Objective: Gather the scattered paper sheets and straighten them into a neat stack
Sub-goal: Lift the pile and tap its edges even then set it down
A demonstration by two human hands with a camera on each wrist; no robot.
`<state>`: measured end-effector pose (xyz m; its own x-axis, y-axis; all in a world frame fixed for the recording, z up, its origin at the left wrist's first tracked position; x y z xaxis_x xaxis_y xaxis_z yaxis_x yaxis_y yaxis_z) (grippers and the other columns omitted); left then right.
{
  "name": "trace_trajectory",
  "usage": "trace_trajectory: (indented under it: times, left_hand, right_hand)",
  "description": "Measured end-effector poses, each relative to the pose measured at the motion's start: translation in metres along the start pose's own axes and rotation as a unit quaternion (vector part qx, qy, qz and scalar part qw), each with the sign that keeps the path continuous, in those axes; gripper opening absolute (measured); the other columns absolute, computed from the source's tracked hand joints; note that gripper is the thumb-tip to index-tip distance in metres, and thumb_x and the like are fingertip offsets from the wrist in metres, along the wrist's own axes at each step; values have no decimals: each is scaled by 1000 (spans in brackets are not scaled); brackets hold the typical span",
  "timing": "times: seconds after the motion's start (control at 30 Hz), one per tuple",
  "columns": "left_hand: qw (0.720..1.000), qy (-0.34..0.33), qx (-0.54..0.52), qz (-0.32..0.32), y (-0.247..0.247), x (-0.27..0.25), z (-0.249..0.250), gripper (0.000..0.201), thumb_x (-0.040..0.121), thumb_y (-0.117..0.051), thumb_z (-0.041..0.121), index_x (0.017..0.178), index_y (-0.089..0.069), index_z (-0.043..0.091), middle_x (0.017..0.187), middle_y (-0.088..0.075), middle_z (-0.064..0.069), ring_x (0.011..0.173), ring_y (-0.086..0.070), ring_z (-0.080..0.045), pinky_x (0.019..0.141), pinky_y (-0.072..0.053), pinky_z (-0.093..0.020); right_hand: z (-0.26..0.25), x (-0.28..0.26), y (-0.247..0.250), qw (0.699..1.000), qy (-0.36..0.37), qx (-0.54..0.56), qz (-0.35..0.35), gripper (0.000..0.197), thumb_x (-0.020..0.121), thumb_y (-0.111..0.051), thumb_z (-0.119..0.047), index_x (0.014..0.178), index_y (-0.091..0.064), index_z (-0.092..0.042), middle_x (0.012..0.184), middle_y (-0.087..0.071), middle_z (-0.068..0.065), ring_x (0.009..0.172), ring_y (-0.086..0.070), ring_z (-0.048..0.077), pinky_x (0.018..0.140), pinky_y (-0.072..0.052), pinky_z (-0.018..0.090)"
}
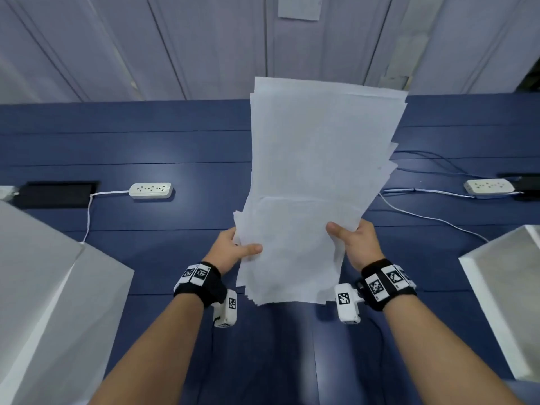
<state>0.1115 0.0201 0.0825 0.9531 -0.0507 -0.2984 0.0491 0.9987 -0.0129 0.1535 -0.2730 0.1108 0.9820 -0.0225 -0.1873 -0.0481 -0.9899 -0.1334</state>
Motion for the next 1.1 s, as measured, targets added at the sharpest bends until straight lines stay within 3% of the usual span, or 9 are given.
trace_trajectory:
  times: [0.1,0.23,0.4,0.53,0.67,0.8,0.87,1.0,1.1]
  left_hand:
    - [998,-49,27,37,-8,0,33,40,67,-92,11,103,-75,15,97,-80,5,90,-77,-7,75,-58,-20]
    - [988,-97,21,115,-5,-2,57,27,69,-92,15,93,-80,14,89,-81,2,83,-78,-10,70,-59,-21]
    - [986,-99,5,131,-8,-4,51,27,68,-93,18,91,-80,12,93,-81,-3,89,-78,-20,82,-61,-36]
    - [985,-83,66,139,-11,1,33,34,65,-94,27,92,-77,13,92,-80,2,88,-78,-15,78,-62,-33]
    - [983,-48,100,148,-15,1,6,20,73,-90,26,88,-77,23,87,-78,11,84,-76,-6,74,-60,-28]
    - [980,-29,114,163,-15,1,-7,27,76,-87,29,91,-81,7,90,-80,2,87,-77,-14,82,-63,-39]
    - [980,-33,108,164,-15,4,-1,26,76,-87,29,90,-81,8,91,-80,1,86,-77,-13,83,-62,-41]
    - [981,-81,74,159,-14,2,38,19,79,-85,20,93,-81,8,95,-80,-2,89,-78,-14,84,-62,-38]
    - [980,-115,62,153,-12,-3,59,18,80,-84,22,93,-80,11,94,-80,0,89,-77,-12,82,-61,-33]
  right_hand:
    - [-20,-3,-3,999,32,5,7,14,84,-71,1,98,-71,-5,86,-78,-5,78,-75,9,68,-57,19]
    - [-40,-2,-2,997,74,2,9,16,85,-70,1,101,-70,1,81,-78,-11,77,-74,5,68,-55,16]
    - [-49,2,0,995,94,-12,-3,13,87,-69,0,99,-72,-4,84,-79,-11,81,-74,5,72,-55,18]
    - [-35,2,2,997,76,-23,-24,16,85,-72,-5,101,-73,-8,91,-79,-7,86,-74,9,73,-56,20]
    - [-4,0,8,998,37,-36,-22,22,82,-75,-6,104,-72,-8,96,-79,-5,92,-74,14,77,-57,25]
    - [14,-4,7,996,20,-80,-17,18,82,-75,-2,89,-75,-18,85,-79,-11,84,-75,8,81,-56,30]
    - [11,-3,9,996,19,-87,0,16,81,-76,-2,82,-76,-18,81,-79,-9,83,-75,13,82,-58,34]
    - [-26,0,1,995,68,-76,-7,18,83,-74,1,84,-75,-18,78,-78,-12,77,-75,6,72,-56,22]
    - [-52,0,-4,993,102,-55,-27,19,83,-72,2,91,-74,-15,83,-79,-12,82,-74,6,73,-56,19]
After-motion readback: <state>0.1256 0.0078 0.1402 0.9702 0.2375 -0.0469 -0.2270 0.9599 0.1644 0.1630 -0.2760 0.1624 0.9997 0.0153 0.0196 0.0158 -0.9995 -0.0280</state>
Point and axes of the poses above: each hand's wrist, its own x-axis towards the middle knuckle, its own y-axis out of the back of the hand, z = x × y, the point moved 10 cm from there along x, towards the middle knuckle
